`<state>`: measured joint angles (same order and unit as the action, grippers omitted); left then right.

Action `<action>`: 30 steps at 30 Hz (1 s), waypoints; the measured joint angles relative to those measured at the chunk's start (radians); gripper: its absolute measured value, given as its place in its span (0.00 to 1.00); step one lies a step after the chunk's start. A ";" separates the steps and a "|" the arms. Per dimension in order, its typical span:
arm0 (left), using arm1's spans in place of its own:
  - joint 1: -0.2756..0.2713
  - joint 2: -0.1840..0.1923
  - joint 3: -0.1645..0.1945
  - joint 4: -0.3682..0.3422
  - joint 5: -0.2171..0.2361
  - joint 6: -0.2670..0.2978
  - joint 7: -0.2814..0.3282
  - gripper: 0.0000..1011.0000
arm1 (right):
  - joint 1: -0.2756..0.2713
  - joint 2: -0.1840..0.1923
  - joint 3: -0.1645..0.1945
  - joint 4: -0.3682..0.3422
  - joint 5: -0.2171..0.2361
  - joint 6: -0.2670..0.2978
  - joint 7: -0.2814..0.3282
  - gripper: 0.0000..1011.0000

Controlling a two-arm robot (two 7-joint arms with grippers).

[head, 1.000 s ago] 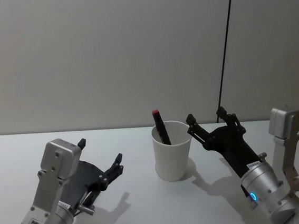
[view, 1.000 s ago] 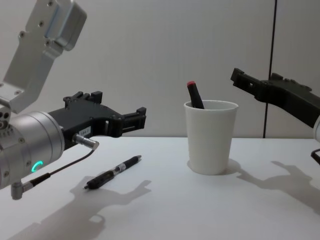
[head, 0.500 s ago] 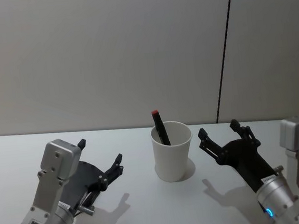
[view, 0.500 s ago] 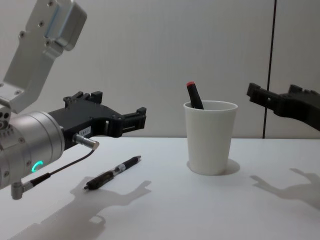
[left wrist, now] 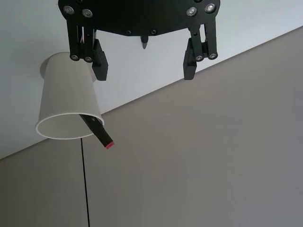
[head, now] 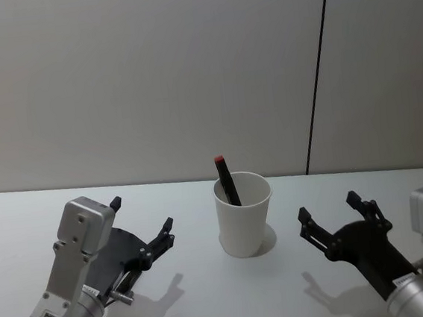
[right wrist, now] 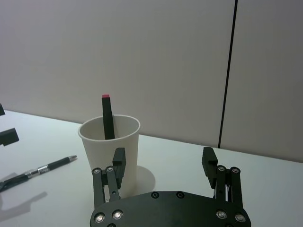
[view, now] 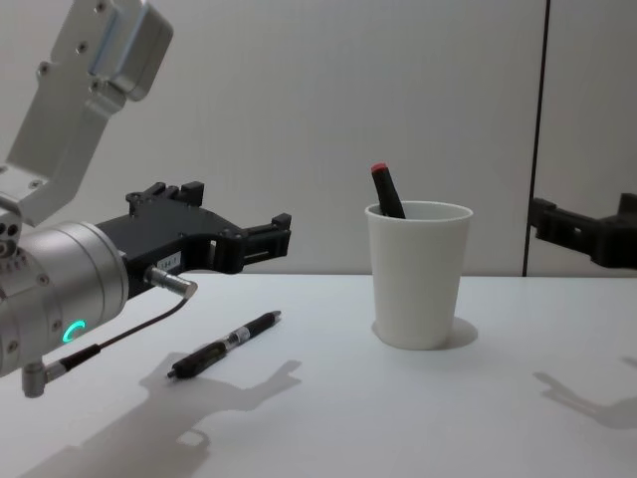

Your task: Place the pen into the pen holder.

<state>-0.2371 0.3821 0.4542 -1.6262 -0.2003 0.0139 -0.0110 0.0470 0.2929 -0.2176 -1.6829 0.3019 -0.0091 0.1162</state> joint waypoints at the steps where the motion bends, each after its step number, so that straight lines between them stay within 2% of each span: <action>1: 0.000 0.000 0.000 0.000 0.000 0.000 0.000 0.99 | -0.013 0.009 -0.002 -0.017 -0.003 0.008 -0.010 0.99; 9: 0.000 0.000 0.000 0.000 0.000 0.000 0.000 0.99 | -0.057 0.041 -0.009 -0.078 -0.014 0.041 -0.046 0.99; 30: 0.000 0.001 -0.002 0.000 -0.005 0.000 -0.013 0.99 | -0.062 0.045 -0.008 -0.084 -0.015 0.043 -0.050 0.99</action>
<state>-0.2375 0.3828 0.4522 -1.6261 -0.2052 0.0138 -0.0235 -0.0147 0.3375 -0.2258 -1.7669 0.2873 0.0341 0.0666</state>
